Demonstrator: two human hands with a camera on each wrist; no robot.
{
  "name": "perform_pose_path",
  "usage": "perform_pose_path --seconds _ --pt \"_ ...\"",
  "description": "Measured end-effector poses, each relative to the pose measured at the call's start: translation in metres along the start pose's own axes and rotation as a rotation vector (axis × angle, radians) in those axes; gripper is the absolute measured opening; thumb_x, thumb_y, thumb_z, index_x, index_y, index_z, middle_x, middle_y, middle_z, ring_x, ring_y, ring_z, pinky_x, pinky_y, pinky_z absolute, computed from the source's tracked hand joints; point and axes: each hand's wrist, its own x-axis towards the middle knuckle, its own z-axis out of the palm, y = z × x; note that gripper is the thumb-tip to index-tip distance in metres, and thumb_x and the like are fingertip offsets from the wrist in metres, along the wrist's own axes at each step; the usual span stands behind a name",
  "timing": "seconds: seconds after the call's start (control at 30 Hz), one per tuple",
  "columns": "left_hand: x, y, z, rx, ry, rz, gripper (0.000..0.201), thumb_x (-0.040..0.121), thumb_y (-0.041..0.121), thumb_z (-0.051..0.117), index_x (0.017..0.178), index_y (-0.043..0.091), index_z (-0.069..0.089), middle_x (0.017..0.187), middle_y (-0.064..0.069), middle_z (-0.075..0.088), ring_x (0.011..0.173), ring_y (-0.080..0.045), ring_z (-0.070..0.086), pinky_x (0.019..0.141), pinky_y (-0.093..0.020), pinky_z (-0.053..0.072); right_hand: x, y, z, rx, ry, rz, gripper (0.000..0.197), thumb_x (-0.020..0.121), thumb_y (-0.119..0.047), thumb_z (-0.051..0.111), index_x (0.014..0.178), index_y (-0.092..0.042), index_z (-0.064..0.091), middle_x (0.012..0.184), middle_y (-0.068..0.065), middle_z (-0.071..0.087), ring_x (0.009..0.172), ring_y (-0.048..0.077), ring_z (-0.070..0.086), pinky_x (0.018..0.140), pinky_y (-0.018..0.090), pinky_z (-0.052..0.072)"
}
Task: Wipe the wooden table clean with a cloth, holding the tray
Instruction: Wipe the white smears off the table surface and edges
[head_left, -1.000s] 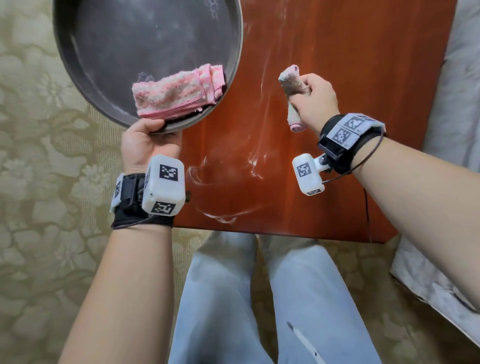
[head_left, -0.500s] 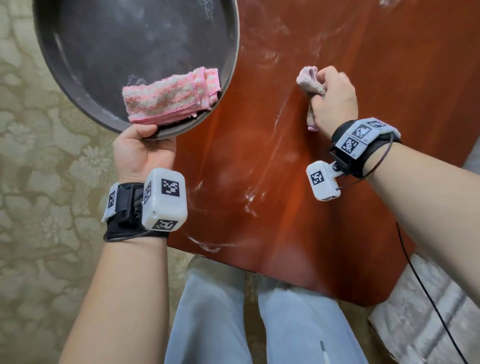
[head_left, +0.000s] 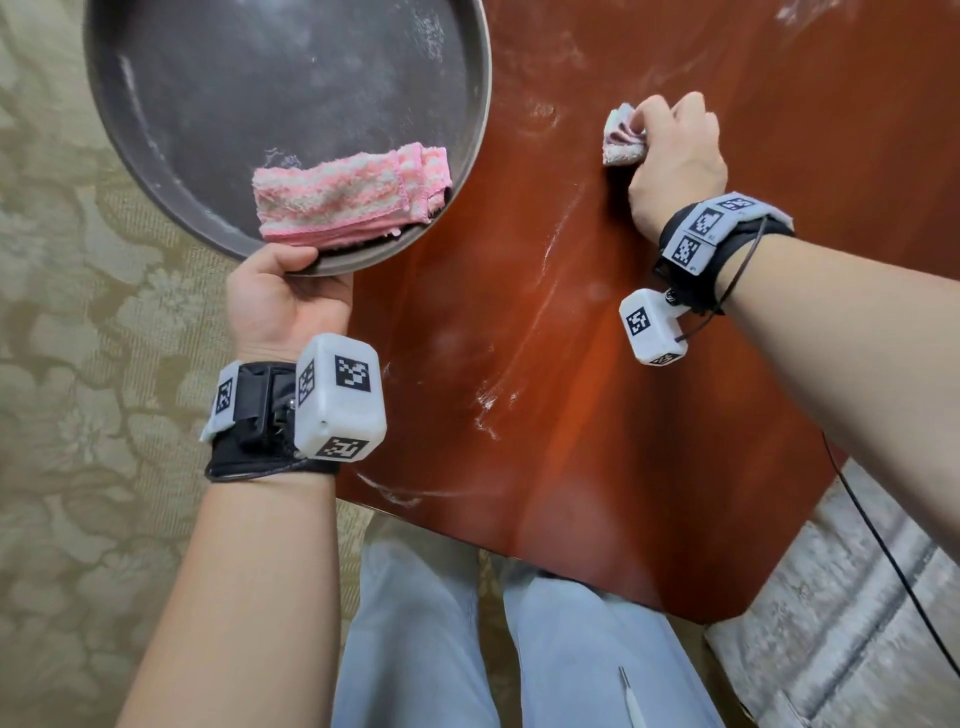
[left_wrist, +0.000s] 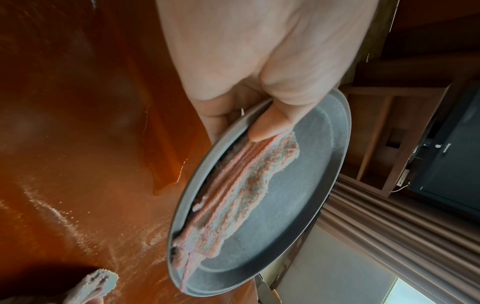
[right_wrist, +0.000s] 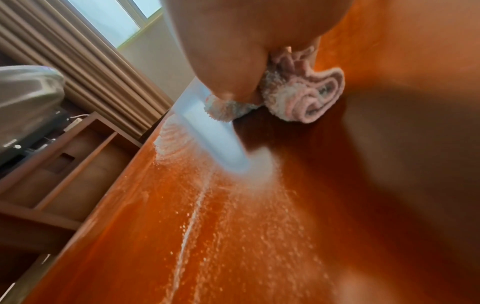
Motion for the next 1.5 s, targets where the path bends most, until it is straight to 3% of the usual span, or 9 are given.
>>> perform_pose_path --seconds 0.27,0.47,0.67,0.87,0.97,1.17,1.27,1.37,1.5 --pt "-0.002 0.004 -0.005 0.015 -0.025 -0.014 0.052 0.061 -0.014 0.036 0.107 -0.007 0.059 0.103 -0.025 0.068 0.095 -0.043 0.069 0.085 -0.048 0.059 0.000 -0.007 0.010 0.004 -0.040 0.009 0.031 0.093 -0.031 0.044 0.120 -0.017 0.046 0.121 0.011 0.047 0.112 0.034 0.044 0.083 0.048 0.044" --pt "-0.005 0.011 -0.012 0.032 -0.029 -0.033 0.050 0.061 -0.013 0.036 0.106 -0.007 0.058 0.099 -0.024 0.069 0.091 -0.042 0.070 0.080 -0.046 0.060 -0.023 -0.030 0.024 0.021 -0.068 -0.100 0.028 0.094 -0.024 0.038 0.119 -0.018 0.049 0.118 0.012 0.049 0.108 0.033 0.046 0.075 0.044 0.043" --pt "-0.011 0.023 -0.023 0.075 -0.022 -0.026 0.052 0.057 -0.013 0.041 0.105 -0.005 0.059 0.099 -0.021 0.069 0.095 -0.039 0.069 0.103 -0.046 0.049 -0.067 -0.051 0.044 -0.005 -0.123 -0.211 0.030 0.093 -0.018 0.040 0.120 -0.018 0.053 0.111 0.010 0.050 0.101 0.032 0.046 0.068 0.039 0.040" --pt "-0.019 0.037 -0.035 0.062 -0.049 -0.034 0.065 0.047 -0.016 0.049 0.111 -0.005 0.057 0.103 -0.023 0.068 0.098 -0.040 0.068 0.108 -0.047 0.044 -0.112 -0.063 0.061 -0.014 -0.163 -0.268 0.030 0.089 -0.011 0.049 0.117 -0.019 0.055 0.106 0.007 0.051 0.095 0.031 0.048 0.070 0.038 0.038" --pt "-0.025 0.041 -0.040 0.060 -0.069 -0.048 0.076 0.037 -0.015 0.055 0.113 -0.005 0.057 0.105 -0.023 0.068 0.099 -0.040 0.068 0.106 -0.046 0.046 -0.137 -0.066 0.071 -0.017 -0.187 -0.300 0.031 0.087 -0.008 0.053 0.116 -0.020 0.056 0.105 0.006 0.052 0.094 0.030 0.048 0.071 0.038 0.037" --pt "-0.040 0.041 -0.045 0.087 -0.081 -0.063 0.071 0.036 -0.015 0.055 0.106 -0.006 0.059 0.100 -0.022 0.069 0.095 -0.039 0.069 0.100 -0.045 0.051 -0.177 -0.063 0.085 -0.027 -0.219 -0.368 0.031 0.090 -0.011 0.052 0.118 -0.024 0.056 0.105 0.002 0.052 0.094 0.026 0.047 0.072 0.035 0.034" --pt "-0.044 0.037 -0.044 0.102 -0.073 -0.066 0.074 0.037 -0.016 0.055 0.111 -0.006 0.058 0.105 -0.023 0.068 0.101 -0.040 0.068 0.106 -0.045 0.047 -0.185 -0.060 0.087 -0.007 -0.255 -0.377 0.031 0.090 -0.012 0.052 0.117 -0.024 0.056 0.106 0.002 0.052 0.094 0.026 0.046 0.073 0.035 0.036" --pt "-0.047 0.028 -0.038 0.082 -0.084 -0.079 0.073 0.039 -0.017 0.054 0.111 -0.006 0.059 0.107 -0.024 0.068 0.100 -0.041 0.068 0.101 -0.045 0.050 -0.183 -0.062 0.083 -0.008 -0.296 -0.369 0.029 0.090 -0.011 0.051 0.115 -0.025 0.054 0.106 0.001 0.051 0.096 0.026 0.046 0.074 0.035 0.034" --pt "-0.046 0.015 -0.024 0.040 -0.069 -0.087 0.070 0.037 -0.019 0.054 0.106 -0.008 0.062 0.107 -0.025 0.068 0.100 -0.042 0.068 0.104 -0.044 0.049 -0.162 -0.059 0.058 0.330 -0.220 -0.233 0.018 0.095 -0.017 0.047 0.110 -0.021 0.057 0.099 0.005 0.051 0.092 0.027 0.051 0.075 0.040 0.044"
